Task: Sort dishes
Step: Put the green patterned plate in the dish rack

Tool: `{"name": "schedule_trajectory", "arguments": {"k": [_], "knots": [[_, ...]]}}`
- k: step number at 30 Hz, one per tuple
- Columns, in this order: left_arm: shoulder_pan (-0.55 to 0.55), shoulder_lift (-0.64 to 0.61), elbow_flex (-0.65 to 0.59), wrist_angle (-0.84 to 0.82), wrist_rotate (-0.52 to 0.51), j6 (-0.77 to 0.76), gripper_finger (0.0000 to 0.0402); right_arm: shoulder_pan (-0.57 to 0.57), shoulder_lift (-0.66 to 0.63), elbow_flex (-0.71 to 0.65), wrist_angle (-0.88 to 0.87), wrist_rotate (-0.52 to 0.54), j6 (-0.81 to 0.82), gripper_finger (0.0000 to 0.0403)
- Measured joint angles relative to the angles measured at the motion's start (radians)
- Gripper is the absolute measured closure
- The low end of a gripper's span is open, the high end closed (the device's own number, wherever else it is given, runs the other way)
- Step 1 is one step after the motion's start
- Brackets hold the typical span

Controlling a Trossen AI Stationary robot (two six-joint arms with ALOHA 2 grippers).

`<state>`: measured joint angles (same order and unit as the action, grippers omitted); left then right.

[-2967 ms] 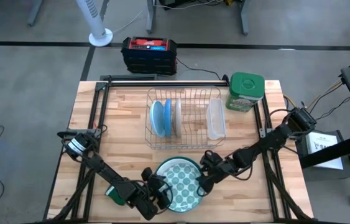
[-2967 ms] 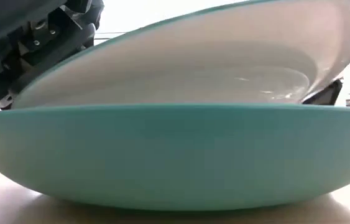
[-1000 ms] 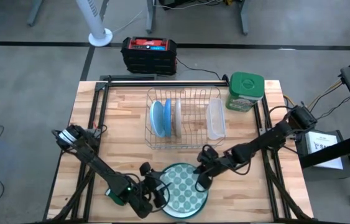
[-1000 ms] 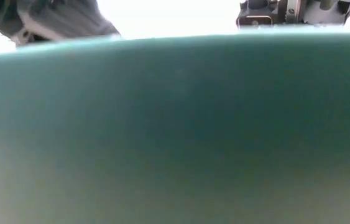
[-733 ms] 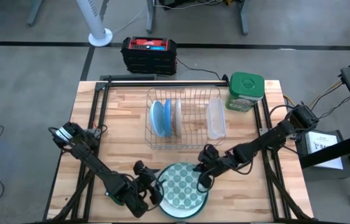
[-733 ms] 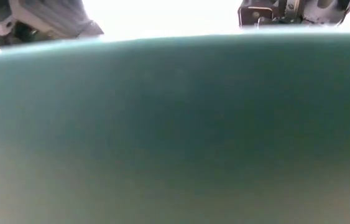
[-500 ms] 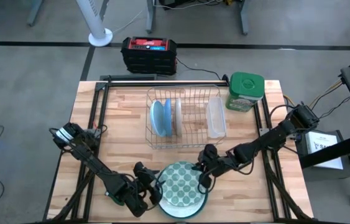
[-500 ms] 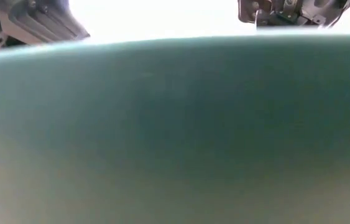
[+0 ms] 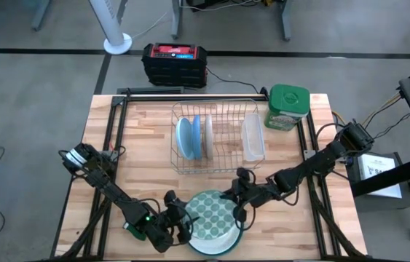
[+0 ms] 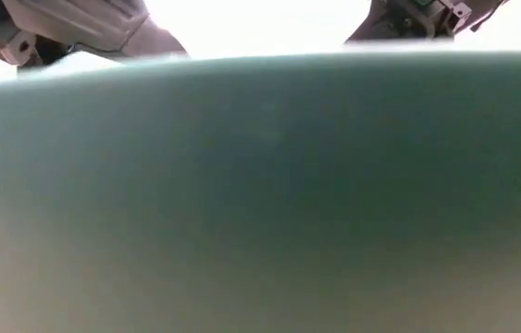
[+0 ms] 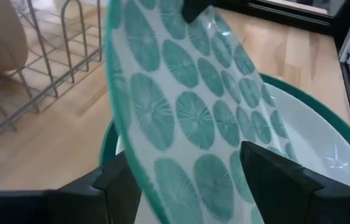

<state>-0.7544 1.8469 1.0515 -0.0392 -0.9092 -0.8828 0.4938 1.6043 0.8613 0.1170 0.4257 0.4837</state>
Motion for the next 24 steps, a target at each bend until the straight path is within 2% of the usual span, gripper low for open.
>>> {"name": "schedule_trajectory", "arguments": {"k": [6, 14, 20, 24], "knots": [[0.0, 0.0, 0.0, -0.001, -0.035, 0.011, 0.0217, 0.004, 0.0, 0.0, 0.041, 0.023, -0.094, 0.0402], [-0.002, -0.005, 0.014, 0.017, -0.07, -0.045, 0.0343, 0.009, -0.005, 0.001, 0.081, 0.031, -0.131, 0.0402], [-0.011, -0.021, 0.016, 0.004, -0.099, -0.037, 0.035, 0.008, -0.029, 0.002, 0.085, 0.025, -0.142, 0.0402], [-0.016, -0.029, 0.016, 0.003, -0.125, -0.023, 0.036, 0.008, -0.056, 0.001, 0.078, 0.017, -0.158, 0.0385]]}}
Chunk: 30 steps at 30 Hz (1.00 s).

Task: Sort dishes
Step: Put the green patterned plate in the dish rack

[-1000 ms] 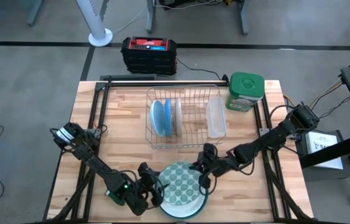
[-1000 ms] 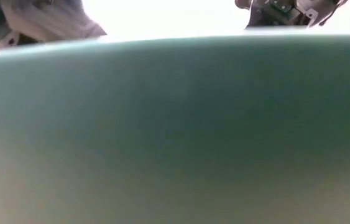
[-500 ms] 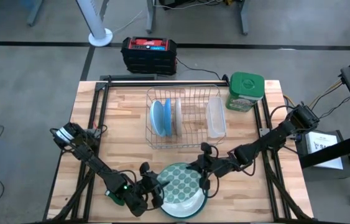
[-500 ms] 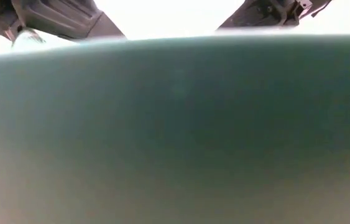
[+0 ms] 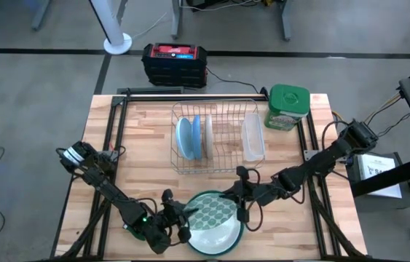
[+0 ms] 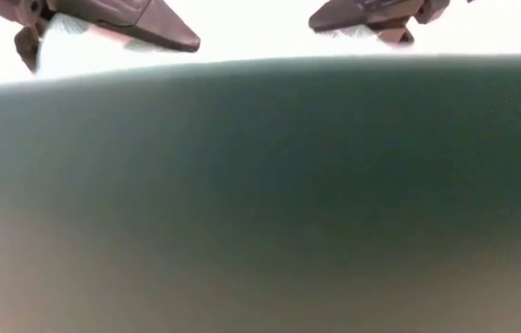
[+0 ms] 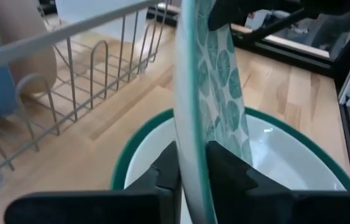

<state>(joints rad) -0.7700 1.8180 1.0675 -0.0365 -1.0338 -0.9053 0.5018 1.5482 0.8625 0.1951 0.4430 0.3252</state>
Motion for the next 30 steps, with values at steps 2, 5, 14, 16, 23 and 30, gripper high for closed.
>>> {"name": "schedule_trajectory", "arguments": {"k": [2, 5, 14, 16, 23, 30], "knots": [[0.0, -0.001, 0.0, 0.004, -0.011, 0.01, 0.0365, 0.002, -0.016, -0.001, -0.007, -0.005, 0.001, 0.0374], [0.0, -0.002, 0.002, 0.004, -0.028, 0.025, 0.0369, 0.004, -0.038, -0.001, -0.016, -0.004, 0.008, 0.0355], [-0.028, 0.004, 0.102, -0.042, -0.108, 0.301, 0.0375, 0.012, -0.066, -0.002, -0.047, -0.135, 0.028, 0.0298], [-0.029, 0.005, 0.133, -0.044, -0.105, 0.332, 0.0375, 0.013, -0.066, -0.002, -0.043, -0.16, 0.017, 0.0287], [-0.028, 0.026, 0.191, -0.057, -0.129, 0.365, 0.0375, 0.012, -0.066, -0.001, -0.04, -0.16, -0.046, 0.0267], [-0.026, 0.062, 0.255, -0.033, -0.207, 0.413, 0.0363, 0.015, -0.066, 0.014, -0.055, -0.135, -0.19, 0.0358]]}}
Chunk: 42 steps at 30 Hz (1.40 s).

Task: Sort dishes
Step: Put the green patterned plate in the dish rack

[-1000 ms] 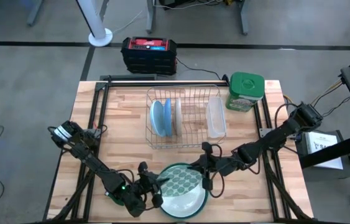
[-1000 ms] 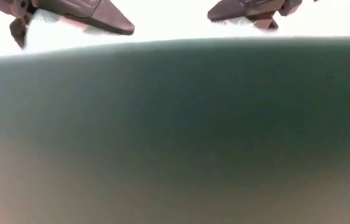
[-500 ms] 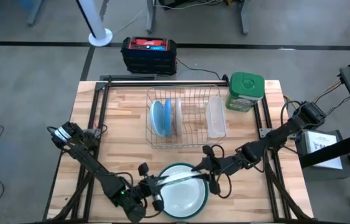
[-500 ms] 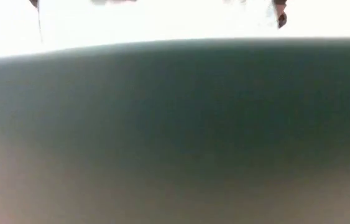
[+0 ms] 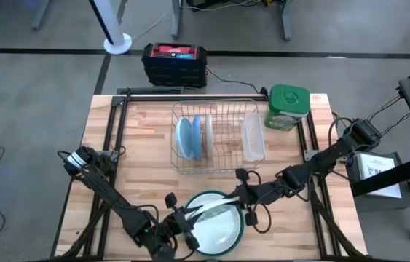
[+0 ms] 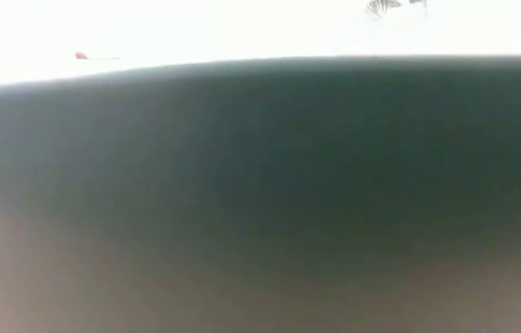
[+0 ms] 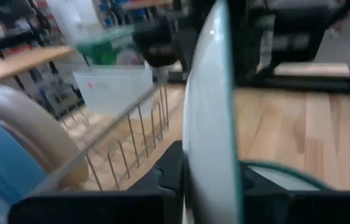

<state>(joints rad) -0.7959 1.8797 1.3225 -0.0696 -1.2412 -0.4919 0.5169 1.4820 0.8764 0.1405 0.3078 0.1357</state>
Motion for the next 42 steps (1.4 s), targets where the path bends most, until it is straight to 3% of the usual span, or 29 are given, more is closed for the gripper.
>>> {"name": "schedule_trajectory", "arguments": {"k": [2, 13, 27, 33, 36, 42], "knots": [[-0.001, 0.004, 0.016, 0.004, -0.015, 0.011, 0.0358, 0.01, 0.001, 0.033, -0.045, 0.018, -0.044, 0.038], [-0.005, 0.01, 0.029, -0.024, 0.008, 0.026, 0.0307, 0.024, 0.0, 0.334, -0.567, 0.058, -0.159, 0.0381], [-0.042, -0.003, 0.026, -0.068, -0.003, 0.042, 0.0256, 0.006, -0.106, 0.57, -0.948, 0.049, -0.33, 0.0384], [-0.093, -0.039, 0.026, -0.14, -0.034, 0.043, 0.0255, -0.057, -0.169, 0.673, -1.105, 0.042, -0.536, 0.0384], [-0.118, -0.057, 0.026, -0.189, -0.063, 0.044, 0.0255, -0.118, -0.196, 0.694, -1.142, -0.048, -0.68, 0.0384], [-0.151, -0.07, 0.025, -0.26, -0.112, 0.043, 0.0255, -0.32, -0.232, 0.718, -1.216, -0.411, -1.049, 0.0384]]}}
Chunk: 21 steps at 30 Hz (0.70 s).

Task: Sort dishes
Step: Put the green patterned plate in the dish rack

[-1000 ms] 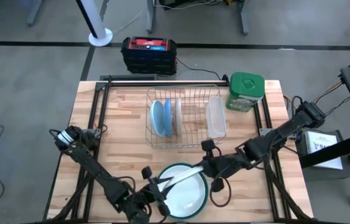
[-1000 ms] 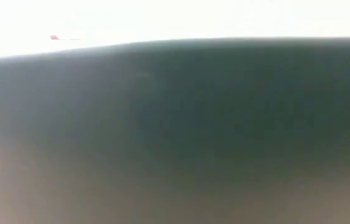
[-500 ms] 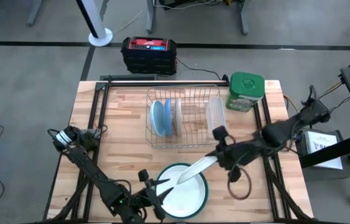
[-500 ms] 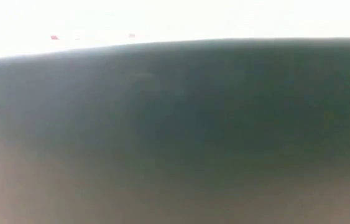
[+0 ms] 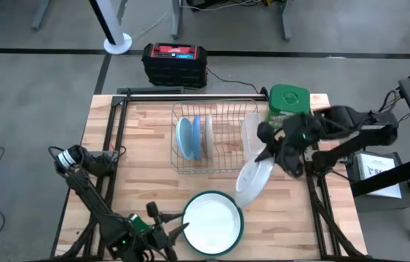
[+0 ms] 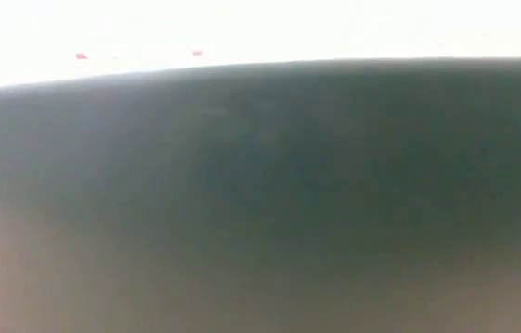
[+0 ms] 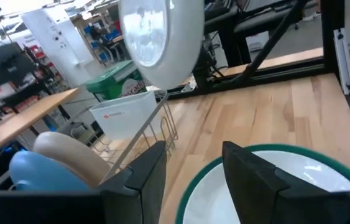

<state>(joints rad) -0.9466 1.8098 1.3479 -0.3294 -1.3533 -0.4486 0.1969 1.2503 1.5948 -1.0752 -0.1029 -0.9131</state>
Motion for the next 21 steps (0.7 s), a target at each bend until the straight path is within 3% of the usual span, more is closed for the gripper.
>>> {"name": "schedule_trajectory", "arguments": {"k": [4, 13, 21], "knots": [[-0.002, -0.001, 0.0, -0.025, -0.014, -0.005, 0.0255, -0.161, 0.008, 0.034, -0.038, -0.14, -0.162, 0.0385], [-0.002, -0.017, 0.0, -0.154, -0.146, -0.005, 0.0255, -0.432, 0.093, 0.082, -0.089, -0.306, -0.481, 0.0385], [-0.002, -0.074, 0.0, -0.303, -0.187, -0.087, 0.0255, -0.551, 0.256, 0.206, -0.18, -0.321, -0.755, 0.0385]]}}
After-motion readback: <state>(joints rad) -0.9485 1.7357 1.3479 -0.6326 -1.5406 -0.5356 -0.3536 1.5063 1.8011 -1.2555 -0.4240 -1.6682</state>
